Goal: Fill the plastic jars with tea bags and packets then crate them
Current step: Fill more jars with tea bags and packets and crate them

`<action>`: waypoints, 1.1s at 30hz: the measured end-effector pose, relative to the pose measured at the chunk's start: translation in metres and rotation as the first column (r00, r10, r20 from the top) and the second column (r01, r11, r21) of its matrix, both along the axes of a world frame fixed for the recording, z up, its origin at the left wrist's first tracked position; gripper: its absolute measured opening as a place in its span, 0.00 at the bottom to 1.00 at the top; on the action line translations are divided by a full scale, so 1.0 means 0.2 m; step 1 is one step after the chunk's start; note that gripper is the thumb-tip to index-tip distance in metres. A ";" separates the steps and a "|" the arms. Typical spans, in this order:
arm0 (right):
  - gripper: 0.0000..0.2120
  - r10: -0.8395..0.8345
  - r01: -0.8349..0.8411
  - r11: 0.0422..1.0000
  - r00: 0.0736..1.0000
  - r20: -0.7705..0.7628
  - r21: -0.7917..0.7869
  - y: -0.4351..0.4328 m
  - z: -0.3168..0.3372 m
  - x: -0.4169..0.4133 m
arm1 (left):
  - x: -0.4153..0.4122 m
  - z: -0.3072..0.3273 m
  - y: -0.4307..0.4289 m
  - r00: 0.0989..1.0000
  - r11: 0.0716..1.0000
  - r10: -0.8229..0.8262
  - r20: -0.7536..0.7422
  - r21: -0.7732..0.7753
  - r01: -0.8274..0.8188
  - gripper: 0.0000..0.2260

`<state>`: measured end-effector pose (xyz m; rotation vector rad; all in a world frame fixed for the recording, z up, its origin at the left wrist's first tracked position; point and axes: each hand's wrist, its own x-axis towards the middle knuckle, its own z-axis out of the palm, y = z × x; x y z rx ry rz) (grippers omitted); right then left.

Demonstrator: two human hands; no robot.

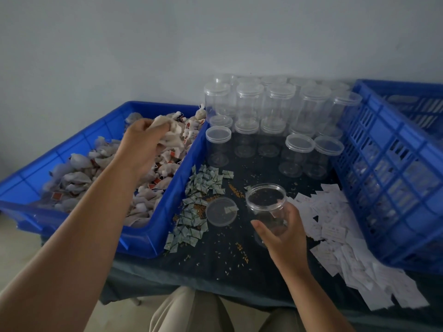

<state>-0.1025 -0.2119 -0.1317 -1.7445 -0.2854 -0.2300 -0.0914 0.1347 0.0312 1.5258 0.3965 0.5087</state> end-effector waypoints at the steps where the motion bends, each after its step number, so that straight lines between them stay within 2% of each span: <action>1: 0.34 0.026 -0.025 1.000 1.000 0.004 -0.013 0.00 0.00 0.00 | 0.00 0.04 -0.07 0.995 0.995 -0.095 -0.006 0.033 0.095 0.18; 3: 0.35 0.064 -0.063 0.998 0.998 0.015 -0.024 0.00 0.00 -0.01 | -0.02 0.09 -0.23 0.958 0.954 -0.285 -0.031 0.086 0.287 0.22; 5: 0.34 0.081 -0.081 0.997 0.996 0.022 -0.017 0.00 0.01 -0.02 | -0.01 0.09 -0.41 0.910 0.905 -0.408 -0.076 0.098 0.414 0.20; 7: 0.33 0.092 -0.091 0.996 0.995 0.025 -0.019 0.00 0.01 -0.02 | 0.00 0.05 -0.58 0.897 0.866 -0.408 -0.170 0.239 0.439 0.14; 10: 0.30 0.086 -0.085 0.996 0.996 0.029 -0.021 0.00 0.02 -0.02 | 0.01 -0.01 -0.76 0.905 0.745 -0.346 -0.249 0.514 0.426 0.09; 15: 0.31 0.049 -0.048 0.998 0.999 -0.019 0.042 -0.01 0.01 -0.01 | 0.01 0.03 -0.83 0.862 0.739 -0.403 -0.309 0.445 0.505 0.09; 22: 0.29 0.042 -0.042 0.996 0.999 -0.003 0.080 -0.01 0.02 -0.02 | -0.01 0.06 -0.84 0.827 0.644 -0.423 -0.371 0.518 0.562 0.08; 26: 0.29 0.033 -0.032 0.995 0.999 -0.010 0.090 -0.01 0.01 -0.02 | -0.02 0.06 -0.85 0.810 0.498 -0.423 -0.406 0.643 0.582 0.06; 28: 0.26 0.036 -0.034 0.994 0.999 -0.015 0.104 -0.02 0.01 -0.03 | -0.01 0.05 -0.84 0.807 0.435 -0.399 -0.435 0.685 0.585 0.11; 30: 0.26 0.054 -0.053 0.993 0.998 -0.011 0.104 -0.01 0.01 -0.03 | 0.00 0.03 -0.83 0.812 0.456 -0.382 -0.441 0.675 0.580 0.13; 33: 0.30 0.063 -0.063 0.993 0.998 -0.001 0.100 -0.01 0.01 -0.03 | 0.02 0.07 -0.73 0.867 0.537 -0.321 -0.380 0.681 0.497 0.06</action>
